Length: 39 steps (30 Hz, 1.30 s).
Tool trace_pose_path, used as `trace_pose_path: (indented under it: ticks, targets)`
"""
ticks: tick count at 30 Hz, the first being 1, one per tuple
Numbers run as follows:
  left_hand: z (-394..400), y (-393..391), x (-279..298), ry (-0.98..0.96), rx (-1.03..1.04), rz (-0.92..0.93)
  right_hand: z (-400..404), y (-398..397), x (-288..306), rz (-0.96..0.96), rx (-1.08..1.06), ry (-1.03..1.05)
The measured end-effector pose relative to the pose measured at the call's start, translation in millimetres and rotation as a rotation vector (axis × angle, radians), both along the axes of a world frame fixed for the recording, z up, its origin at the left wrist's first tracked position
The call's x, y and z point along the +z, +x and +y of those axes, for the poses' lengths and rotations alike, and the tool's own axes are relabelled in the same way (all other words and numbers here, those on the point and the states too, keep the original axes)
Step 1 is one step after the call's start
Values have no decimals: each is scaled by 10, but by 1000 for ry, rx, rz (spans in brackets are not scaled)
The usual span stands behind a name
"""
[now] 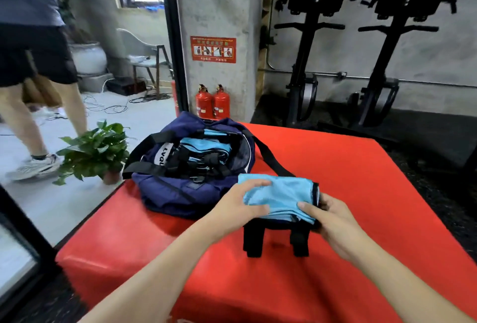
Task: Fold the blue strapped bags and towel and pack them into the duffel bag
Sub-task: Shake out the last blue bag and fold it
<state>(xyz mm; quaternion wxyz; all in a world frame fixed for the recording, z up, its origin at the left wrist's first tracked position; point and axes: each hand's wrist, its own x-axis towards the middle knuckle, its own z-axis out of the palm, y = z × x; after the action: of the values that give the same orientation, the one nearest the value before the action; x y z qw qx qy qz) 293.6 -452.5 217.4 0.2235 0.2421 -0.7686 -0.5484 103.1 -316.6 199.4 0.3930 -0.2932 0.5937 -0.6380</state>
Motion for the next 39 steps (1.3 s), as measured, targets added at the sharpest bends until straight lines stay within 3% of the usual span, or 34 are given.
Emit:
trace_pose_path:
  ticks: [4,8,14,19,21,24,29,34,39]
  targets:
    - [-330,371,75,-3,142,56,-526,240,109,49,16,-4]
    - [-832,542,285,-49,398,149,-1242,423,254,180,-157,-11]
    - [-1802,382,584,-260,532,45,-2231,490,452,464,-354,-34]
    - [-2439,222,459,-304,501,-182,-2859,400,304,374,-336,8]
    - [-2582,219,230,-430,394,-365,-2950,357,112,371,-247,125]
    - [-2706,245,-59,-524,291,-432,-2940,315,-101,427,-138,266]
    - [-2789,282,-152,-539,330,-407,-2934,341,29,672,-148,339]
    - [-2722,343,-162,-470,399,-461,-2918,390,148,712,-52,504]
    - [-2650,346,-26,-618,455,-733,-2891,398,306,838,12,580]
